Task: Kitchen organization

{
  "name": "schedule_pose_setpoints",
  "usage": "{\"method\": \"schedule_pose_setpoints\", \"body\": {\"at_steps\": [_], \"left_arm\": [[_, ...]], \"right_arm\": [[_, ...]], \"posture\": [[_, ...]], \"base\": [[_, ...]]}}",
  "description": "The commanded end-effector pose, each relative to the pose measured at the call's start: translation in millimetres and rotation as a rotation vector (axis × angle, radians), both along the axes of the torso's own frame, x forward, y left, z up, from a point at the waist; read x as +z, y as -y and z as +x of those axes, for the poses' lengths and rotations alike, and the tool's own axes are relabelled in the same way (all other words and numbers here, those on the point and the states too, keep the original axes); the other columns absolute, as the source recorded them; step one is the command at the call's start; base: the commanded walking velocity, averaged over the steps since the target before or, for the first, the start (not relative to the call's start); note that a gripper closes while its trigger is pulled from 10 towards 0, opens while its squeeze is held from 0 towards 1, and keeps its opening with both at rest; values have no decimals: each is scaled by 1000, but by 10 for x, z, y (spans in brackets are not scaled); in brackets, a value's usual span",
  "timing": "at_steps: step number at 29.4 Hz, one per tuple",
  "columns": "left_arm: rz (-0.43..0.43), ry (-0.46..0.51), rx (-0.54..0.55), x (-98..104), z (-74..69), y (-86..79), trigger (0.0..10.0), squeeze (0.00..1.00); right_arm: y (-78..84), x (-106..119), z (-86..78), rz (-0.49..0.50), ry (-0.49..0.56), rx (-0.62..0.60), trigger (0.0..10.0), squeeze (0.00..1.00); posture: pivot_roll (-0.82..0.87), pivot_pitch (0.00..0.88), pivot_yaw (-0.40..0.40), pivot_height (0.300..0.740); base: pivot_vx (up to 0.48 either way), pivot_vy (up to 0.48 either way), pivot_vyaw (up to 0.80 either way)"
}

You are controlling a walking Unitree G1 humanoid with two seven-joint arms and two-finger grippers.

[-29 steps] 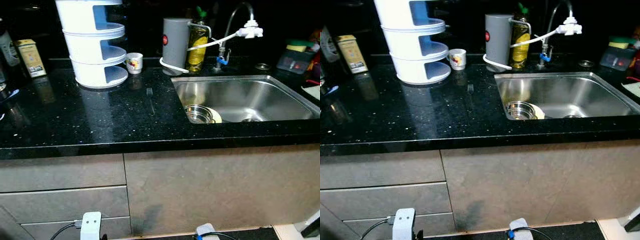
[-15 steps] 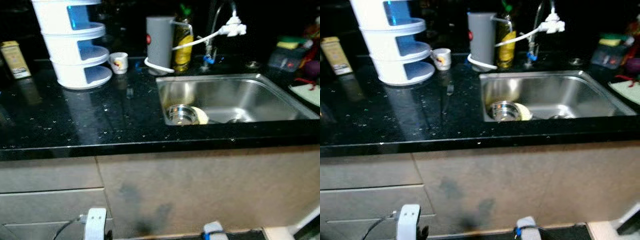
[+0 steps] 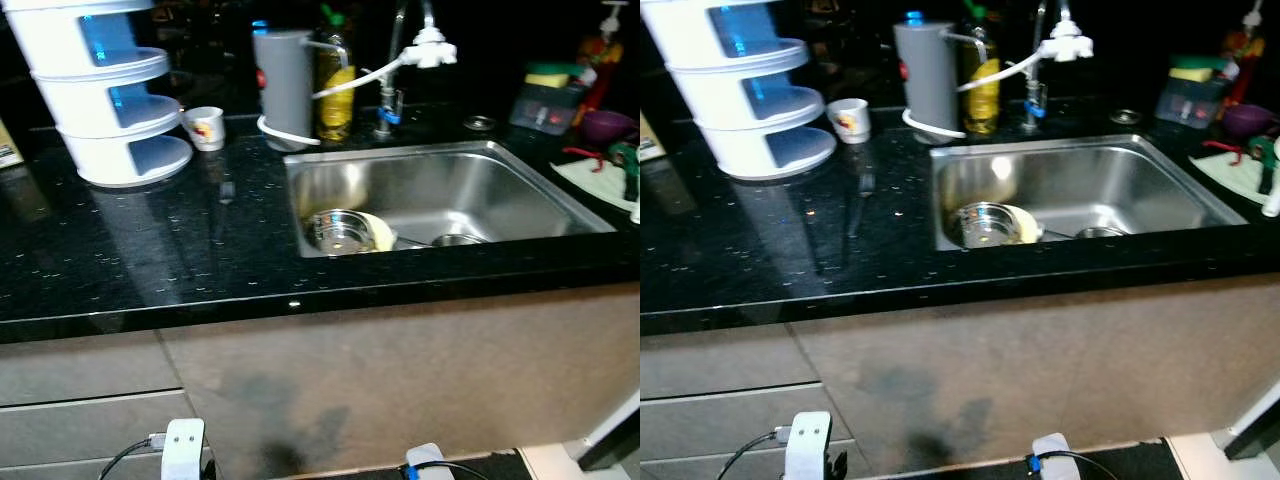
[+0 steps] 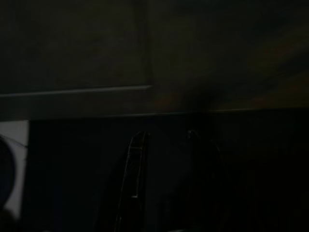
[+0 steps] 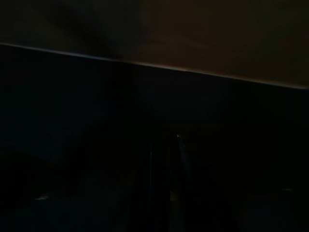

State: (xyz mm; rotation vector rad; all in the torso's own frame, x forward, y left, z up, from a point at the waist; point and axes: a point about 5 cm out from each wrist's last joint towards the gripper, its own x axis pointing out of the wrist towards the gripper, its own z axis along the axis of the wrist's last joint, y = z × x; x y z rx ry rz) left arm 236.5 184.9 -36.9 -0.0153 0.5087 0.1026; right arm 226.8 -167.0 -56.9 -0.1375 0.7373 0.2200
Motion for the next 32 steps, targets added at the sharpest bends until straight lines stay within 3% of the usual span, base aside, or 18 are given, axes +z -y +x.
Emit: {"method": "schedule_pose_setpoints", "body": {"at_steps": [1,5,6,9,11,13,14,15,18,21,24,26,27,29,30,31,32], "left_arm": [[18,13,-10,0,-27,-16,10000,0],[56,52,-73,50,-3,1,10000,0],[56,76,-155,80,-4,33,10000,0],[22,90,-240,104,-20,66,10000,0],[-94,106,-381,157,-56,152,10000,0],[-115,115,-680,286,-147,244,10000,0],[-115,115,-680,286,-147,244,10000,0],[-118,120,-779,372,-180,259,10000,0],[-283,247,-831,981,-74,205,10000,0],[-280,384,-887,1536,27,154,10000,0],[-265,477,-888,1851,111,121,10000,0],[-279,627,-870,2239,233,88,10000,0],[-279,627,-870,2239,233,88,10000,0],[-287,788,-848,2614,337,83,10000,0],[-288,857,-841,2770,364,93,10000,0],[-288,857,-841,2770,364,93,10000,0],[-253,920,-807,2890,408,95,10000,0]], "right_arm": [[-12,-52,-75,-1,-31,10,10000,0],[-28,-40,-65,13,-16,18,10000,0],[-8,-22,-51,29,0,14,10000,0],[15,-5,-40,101,4,-16,10000,0],[-9,12,-20,230,-32,-11,10000,0],[-110,123,38,396,-35,186,10000,0],[-110,123,38,396,-35,186,10000,0],[-138,212,73,461,-21,298,10000,0],[-157,812,193,702,81,598,10000,0],[-166,1450,253,873,195,755,10000,0],[-166,1797,347,940,295,792,10000,0],[-159,2237,524,1040,468,795,10000,0],[-159,2237,524,1040,468,795,10000,0],[-152,2647,688,1104,647,787,10000,0],[-151,2807,756,1099,729,779,10000,0],[-151,2807,756,1099,729,779,10000,0],[-151,2934,828,1079,797,752,10000,0]], "posture": [[1,111,-12,740],[12,111,-11,740],[15,116,-6,740],[15,117,-5,740],[17,123,-7,740],[23,131,-14,740],[23,131,-14,740],[23,131,-14,740],[19,136,-16,740],[20,138,-16,740],[20,140,-16,740],[23,139,-19,740],[23,139,-19,740],[26,138,-22,740],[30,137,-24,740],[30,137,-24,740],[31,138,-24,740]], "base": [[0,0,0],[0,0,0],[0,0,0],[0,0,0],[0,0,0],[0,0,0],[0,0,0],[0,0,0],[0,0,0],[0,0,0],[0,0,0],[0,0,0],[0,0,0],[0,0,0],[0,0,0],[0,0,0],[0,0,0]]}}
